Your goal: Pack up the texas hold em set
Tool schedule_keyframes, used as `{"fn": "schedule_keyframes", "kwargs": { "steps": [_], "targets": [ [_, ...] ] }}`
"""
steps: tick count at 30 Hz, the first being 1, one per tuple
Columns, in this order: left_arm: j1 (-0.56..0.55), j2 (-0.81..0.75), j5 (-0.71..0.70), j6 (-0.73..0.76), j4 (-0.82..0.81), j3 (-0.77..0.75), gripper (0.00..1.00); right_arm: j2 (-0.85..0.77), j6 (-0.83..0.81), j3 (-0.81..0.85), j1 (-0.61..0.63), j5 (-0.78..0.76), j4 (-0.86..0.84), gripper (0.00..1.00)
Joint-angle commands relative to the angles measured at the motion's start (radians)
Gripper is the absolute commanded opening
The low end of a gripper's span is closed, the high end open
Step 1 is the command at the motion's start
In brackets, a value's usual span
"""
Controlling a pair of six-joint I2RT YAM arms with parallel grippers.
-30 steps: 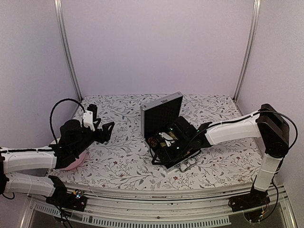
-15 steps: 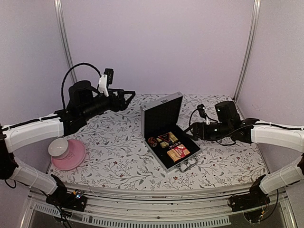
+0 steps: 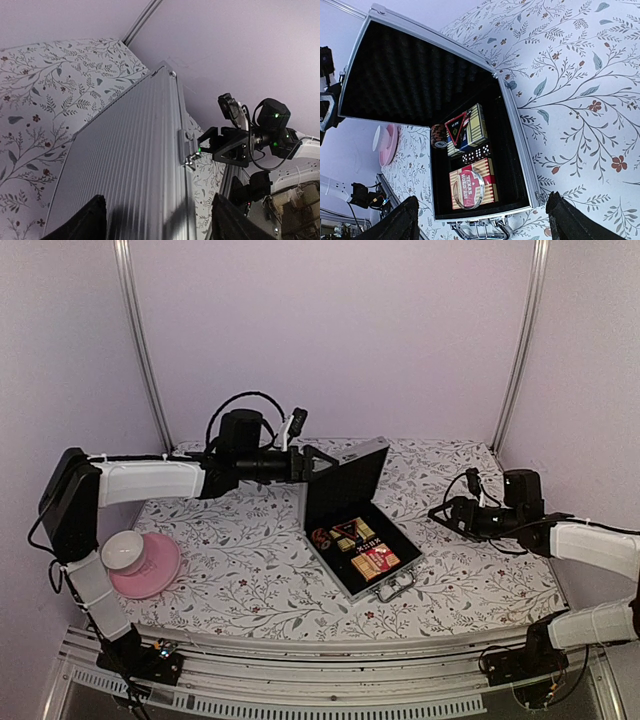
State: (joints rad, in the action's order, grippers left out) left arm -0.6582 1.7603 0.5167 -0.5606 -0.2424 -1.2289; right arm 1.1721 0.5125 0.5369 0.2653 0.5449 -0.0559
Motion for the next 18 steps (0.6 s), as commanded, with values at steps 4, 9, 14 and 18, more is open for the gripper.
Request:
{"fn": "schedule_keyframes", "kwargs": {
  "steps": [4, 9, 14, 18],
  "targets": [
    [-0.058, -0.008, 0.147, -0.010, 0.004, 0.024, 0.72, -0.063, -0.009, -0.031, -0.056, 0.108, -0.062, 0.88],
    [-0.131, 0.004, 0.197, 0.051, 0.065, 0.056, 0.72, -0.089, -0.009, -0.030, -0.078, 0.137, -0.061, 0.89],
    [-0.232, 0.073, 0.250, 0.138, 0.158, 0.090, 0.68, -0.103, -0.006, -0.030, -0.080, 0.145, -0.044, 0.88],
    [-0.261, 0.058, 0.237, 0.114, 0.097, 0.167, 0.61, -0.098, 0.004, -0.027, -0.080, 0.164, 0.009, 0.84]
  ]
}}
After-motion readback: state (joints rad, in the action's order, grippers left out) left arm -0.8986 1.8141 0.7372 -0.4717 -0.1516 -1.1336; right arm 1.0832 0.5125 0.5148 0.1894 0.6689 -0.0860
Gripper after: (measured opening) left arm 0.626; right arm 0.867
